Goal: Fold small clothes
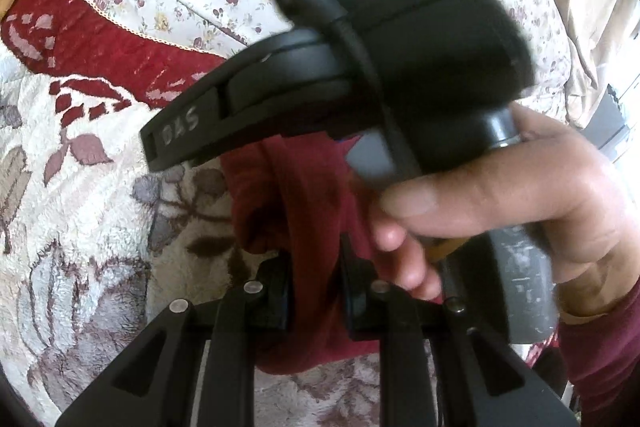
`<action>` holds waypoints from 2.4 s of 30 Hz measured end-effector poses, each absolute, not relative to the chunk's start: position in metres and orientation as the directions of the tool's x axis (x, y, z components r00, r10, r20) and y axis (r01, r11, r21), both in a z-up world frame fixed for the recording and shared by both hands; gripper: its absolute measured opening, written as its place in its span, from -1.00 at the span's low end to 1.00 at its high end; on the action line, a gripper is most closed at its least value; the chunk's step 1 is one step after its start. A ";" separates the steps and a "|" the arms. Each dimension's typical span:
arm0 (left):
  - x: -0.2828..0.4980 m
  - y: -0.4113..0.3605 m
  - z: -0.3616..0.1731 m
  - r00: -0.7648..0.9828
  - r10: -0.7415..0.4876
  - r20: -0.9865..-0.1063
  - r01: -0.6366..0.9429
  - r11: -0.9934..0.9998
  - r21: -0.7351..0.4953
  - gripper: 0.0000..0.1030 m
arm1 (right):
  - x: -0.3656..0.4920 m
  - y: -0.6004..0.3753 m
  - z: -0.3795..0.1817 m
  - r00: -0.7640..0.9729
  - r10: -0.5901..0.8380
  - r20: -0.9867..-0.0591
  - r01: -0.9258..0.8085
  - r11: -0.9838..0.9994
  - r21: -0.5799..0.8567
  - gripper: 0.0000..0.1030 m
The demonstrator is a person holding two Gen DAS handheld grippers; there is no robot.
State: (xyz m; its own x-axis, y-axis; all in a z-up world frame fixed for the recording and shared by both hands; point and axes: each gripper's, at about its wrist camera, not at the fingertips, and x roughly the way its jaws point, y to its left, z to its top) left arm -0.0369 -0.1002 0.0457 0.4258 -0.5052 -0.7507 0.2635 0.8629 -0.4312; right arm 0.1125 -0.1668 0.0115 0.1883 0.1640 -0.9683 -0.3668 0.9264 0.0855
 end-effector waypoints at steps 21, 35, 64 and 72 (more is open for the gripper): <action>-0.022 -0.107 0.023 0.401 -0.462 -0.791 0.160 0.885 -0.436 0.12 | 0.100 -0.235 0.033 0.298 0.402 -0.866 -0.292 0.902 0.318 -0.56; -0.046 -0.193 0.104 0.427 -0.573 -0.700 0.384 0.816 -0.433 -0.67 | 0.056 -0.372 0.119 0.457 0.536 -0.710 -0.225 0.842 0.490 -0.65; -0.059 -0.248 0.064 0.497 -0.344 -0.796 0.403 0.905 -0.140 0.55 | -0.063 -0.507 0.030 0.460 0.462 -0.758 0.070 0.833 0.549 0.20; -0.062 -0.252 0.059 0.474 -0.382 -0.793 0.386 0.900 -0.203 0.55 | -0.098 -0.510 0.054 0.543 0.290 -0.788 0.050 0.926 0.375 -0.64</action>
State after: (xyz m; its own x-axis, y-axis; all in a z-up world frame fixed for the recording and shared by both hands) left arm -0.0621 -0.2523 0.0588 0.4744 -0.3818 -0.7932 0.3857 0.9001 -0.2026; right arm -0.0982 -0.5096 0.0542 0.5432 0.2898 -0.7880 0.0497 0.9258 0.3747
